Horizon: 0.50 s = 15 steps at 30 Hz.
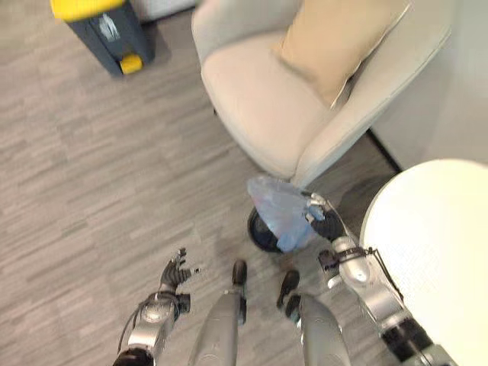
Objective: Gather garbage on tea table into small bin, then transfer packed bag to large trash can.
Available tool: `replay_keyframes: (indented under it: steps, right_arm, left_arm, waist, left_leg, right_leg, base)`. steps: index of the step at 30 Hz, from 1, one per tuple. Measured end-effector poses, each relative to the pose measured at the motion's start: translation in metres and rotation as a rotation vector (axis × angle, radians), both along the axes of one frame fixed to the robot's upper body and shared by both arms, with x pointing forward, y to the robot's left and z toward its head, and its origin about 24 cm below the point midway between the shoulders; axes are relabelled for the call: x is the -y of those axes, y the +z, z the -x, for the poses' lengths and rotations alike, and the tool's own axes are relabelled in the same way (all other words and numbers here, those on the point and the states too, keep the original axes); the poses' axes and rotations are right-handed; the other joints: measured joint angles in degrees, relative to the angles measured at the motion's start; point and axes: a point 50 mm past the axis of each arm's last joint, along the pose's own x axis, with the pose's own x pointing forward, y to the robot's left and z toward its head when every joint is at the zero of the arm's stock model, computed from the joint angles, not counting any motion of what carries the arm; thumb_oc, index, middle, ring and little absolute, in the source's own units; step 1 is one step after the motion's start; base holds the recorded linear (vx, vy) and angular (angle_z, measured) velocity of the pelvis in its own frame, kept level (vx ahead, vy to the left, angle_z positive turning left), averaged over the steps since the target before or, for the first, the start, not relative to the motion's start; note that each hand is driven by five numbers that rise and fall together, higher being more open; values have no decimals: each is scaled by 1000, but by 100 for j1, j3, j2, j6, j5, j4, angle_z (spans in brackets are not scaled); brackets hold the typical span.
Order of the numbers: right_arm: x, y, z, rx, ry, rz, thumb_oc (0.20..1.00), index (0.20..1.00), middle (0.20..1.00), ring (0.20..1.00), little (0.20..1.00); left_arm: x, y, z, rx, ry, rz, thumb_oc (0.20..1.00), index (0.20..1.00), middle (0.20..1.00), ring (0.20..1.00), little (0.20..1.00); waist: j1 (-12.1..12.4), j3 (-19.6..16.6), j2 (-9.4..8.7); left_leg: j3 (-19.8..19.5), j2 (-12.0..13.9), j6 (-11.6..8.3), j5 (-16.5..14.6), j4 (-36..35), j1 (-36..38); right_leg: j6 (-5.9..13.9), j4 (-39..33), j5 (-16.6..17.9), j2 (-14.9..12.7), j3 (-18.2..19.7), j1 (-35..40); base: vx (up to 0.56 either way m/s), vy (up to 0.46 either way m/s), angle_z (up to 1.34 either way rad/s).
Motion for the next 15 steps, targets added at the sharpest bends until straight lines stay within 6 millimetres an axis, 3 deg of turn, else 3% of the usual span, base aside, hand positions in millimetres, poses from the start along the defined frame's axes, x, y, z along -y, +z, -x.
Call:
replay_keyframes:
  steps: [1,3,9,12,13,14,15]
  right_arm:
    - [3,0,-2,0,-2,-3,200,200,200,200,200]
    - [14,6,-12,3,-21,-10,200,200,200,200,200]
    - [12,10,-15,6,31,-2,200,200,200,200,200]
    - [12,14,-17,19,40,2,200,200,200,200,200]
    - [14,16,-19,24,48,17,200,200,200,200,200]
    - [17,17,-20,28,48,34,200,200,200,200,200]
    - [19,18,-20,32,48,48,200,200,200,200,200]
  left_arm:
    - [-3,0,1,-6,-7,-8,1000,1000,1000,1000,1000]
    - [-7,10,-11,33,-34,-26,1000,1000,1000,1000,1000]
    - [-4,6,4,8,-55,-21,1000,1000,1000,1000,1000]
    - [-1,6,2,10,-67,-9,1000,1000,1000,1000,1000]
    - [3,11,-10,40,-90,-3,1000,1000,1000,1000,1000]
    - [7,15,-16,61,-107,-5,1000,1000,1000,1000,1000]
    - [9,20,-23,93,-126,-14,1000,1000,1000,1000,1000]
  waist:
    - [-5,-298,-87]
    - [1,-339,-112]
    - [42,-321,78]
    - [37,-302,125]
    - [12,-233,196]
    - [2,-178,286]
    - [-2,-157,319]
  left_leg:
    - [1,-15,-11,-20,-88,15]
    - [11,-23,50,175,-322,230]
    - [391,-28,153,279,-767,987]
    - [434,-32,160,282,-761,1080]
    - [321,-29,172,290,-663,1062]
    - [221,16,228,307,-598,1016]
    - [93,23,241,299,-500,976]
  right_leg:
    - [56,-75,-39,-8,3,-15]
    - [-9,-240,135,20,-24,133]
    - [85,-531,304,85,357,621]
    - [117,-473,288,117,462,677]
    - [230,-269,211,170,851,669]
    - [426,137,-77,213,1271,641]
    - [489,676,-375,259,1560,587]
  base:
    - [192,97,1]
    - [156,91,0]
    - [42,45,-32]
    - [-122,-33,-11]
    - [-167,-71,43]
    - [-197,-110,72]
    - [-175,-159,66]
